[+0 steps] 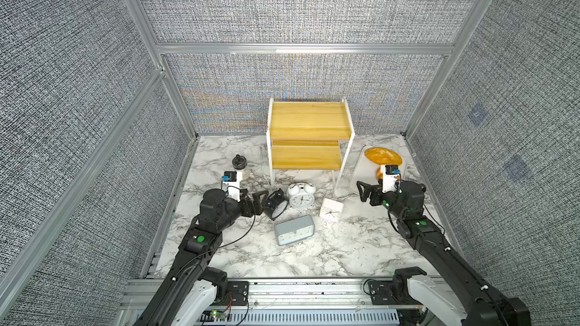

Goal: Place the alarm clocks on the shelf by style
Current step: Pick up the alarm from the center of the board.

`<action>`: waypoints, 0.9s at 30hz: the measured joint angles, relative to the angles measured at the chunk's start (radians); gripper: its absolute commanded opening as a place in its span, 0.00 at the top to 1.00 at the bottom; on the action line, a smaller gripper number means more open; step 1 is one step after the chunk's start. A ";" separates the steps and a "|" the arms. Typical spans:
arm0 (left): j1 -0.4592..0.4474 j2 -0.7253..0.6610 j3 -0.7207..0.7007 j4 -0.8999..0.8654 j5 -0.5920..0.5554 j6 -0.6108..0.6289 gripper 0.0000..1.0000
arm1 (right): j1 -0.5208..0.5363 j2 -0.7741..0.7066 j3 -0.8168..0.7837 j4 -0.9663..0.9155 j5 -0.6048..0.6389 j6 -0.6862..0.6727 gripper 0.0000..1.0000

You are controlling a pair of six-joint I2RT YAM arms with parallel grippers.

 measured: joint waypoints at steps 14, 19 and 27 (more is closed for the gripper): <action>-0.254 0.130 0.047 -0.018 0.047 0.207 0.10 | 0.203 -0.008 -0.004 -0.125 -0.045 0.029 0.01; -0.336 0.209 0.094 -0.045 0.061 0.284 0.17 | 0.264 0.007 -0.003 -0.154 -0.025 0.031 0.01; -0.450 0.383 0.171 -0.155 0.049 0.394 0.27 | 0.284 -0.012 -0.003 -0.160 0.010 0.031 0.01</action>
